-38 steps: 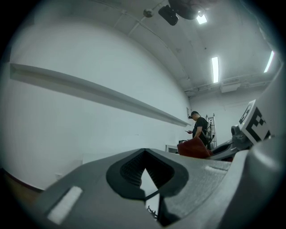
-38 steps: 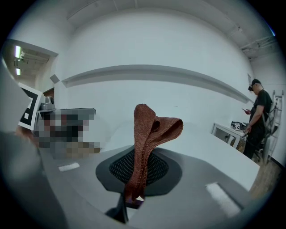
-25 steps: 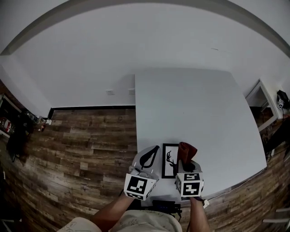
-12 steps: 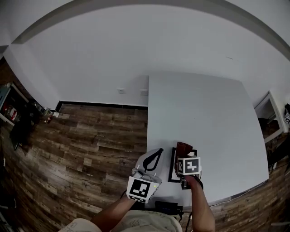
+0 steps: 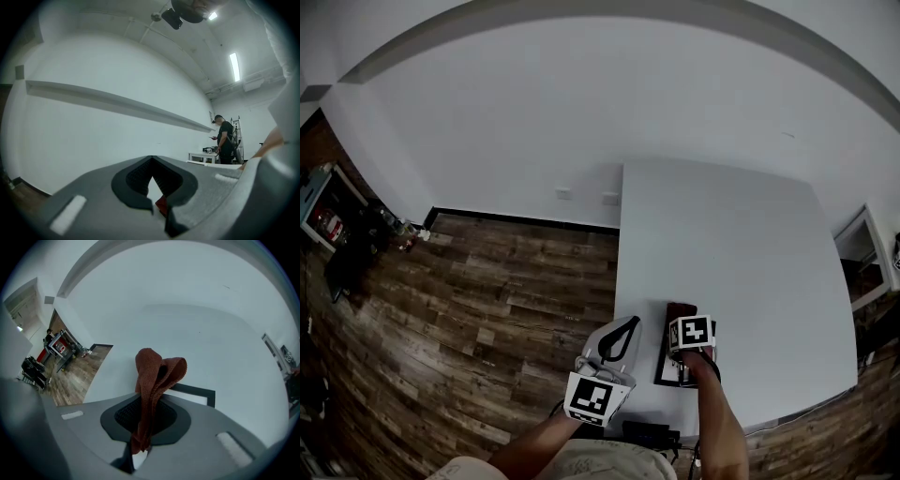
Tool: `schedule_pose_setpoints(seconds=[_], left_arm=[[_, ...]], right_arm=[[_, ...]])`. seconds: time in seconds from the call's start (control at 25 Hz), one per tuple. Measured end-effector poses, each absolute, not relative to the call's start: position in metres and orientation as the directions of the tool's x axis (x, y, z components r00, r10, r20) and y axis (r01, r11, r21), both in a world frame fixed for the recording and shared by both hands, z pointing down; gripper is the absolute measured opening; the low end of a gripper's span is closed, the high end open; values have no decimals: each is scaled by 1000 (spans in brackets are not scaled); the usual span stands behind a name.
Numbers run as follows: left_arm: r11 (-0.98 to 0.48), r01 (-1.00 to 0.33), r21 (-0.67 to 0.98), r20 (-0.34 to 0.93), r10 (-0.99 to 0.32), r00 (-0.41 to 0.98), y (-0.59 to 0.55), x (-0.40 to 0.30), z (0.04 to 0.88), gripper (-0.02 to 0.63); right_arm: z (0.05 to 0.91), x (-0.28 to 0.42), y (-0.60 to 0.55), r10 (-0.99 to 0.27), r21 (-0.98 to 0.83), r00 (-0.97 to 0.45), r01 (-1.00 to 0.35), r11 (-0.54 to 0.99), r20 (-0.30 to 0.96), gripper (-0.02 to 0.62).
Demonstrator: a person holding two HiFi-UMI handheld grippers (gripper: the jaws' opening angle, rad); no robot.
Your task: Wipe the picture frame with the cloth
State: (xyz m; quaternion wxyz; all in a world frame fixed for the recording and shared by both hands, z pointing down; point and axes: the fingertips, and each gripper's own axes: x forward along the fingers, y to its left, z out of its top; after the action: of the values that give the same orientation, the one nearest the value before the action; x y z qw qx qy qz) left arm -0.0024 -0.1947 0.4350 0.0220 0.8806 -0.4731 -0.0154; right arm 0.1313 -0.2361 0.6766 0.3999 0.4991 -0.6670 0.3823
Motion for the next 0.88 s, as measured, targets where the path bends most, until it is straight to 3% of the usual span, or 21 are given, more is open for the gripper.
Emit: schedule_pose_setpoints(seconds=[0.36, 0.88], left_arm=[[-561, -827, 41, -26, -828, 561, -197, 3, 433, 0], [-575, -817, 43, -28, -818, 575, -195, 14, 431, 0]], right_arm=[[672, 143, -237, -378, -100, -166, -977, 189, 911, 58], [672, 224, -215, -371, -43, -54, -998, 40, 927, 58]])
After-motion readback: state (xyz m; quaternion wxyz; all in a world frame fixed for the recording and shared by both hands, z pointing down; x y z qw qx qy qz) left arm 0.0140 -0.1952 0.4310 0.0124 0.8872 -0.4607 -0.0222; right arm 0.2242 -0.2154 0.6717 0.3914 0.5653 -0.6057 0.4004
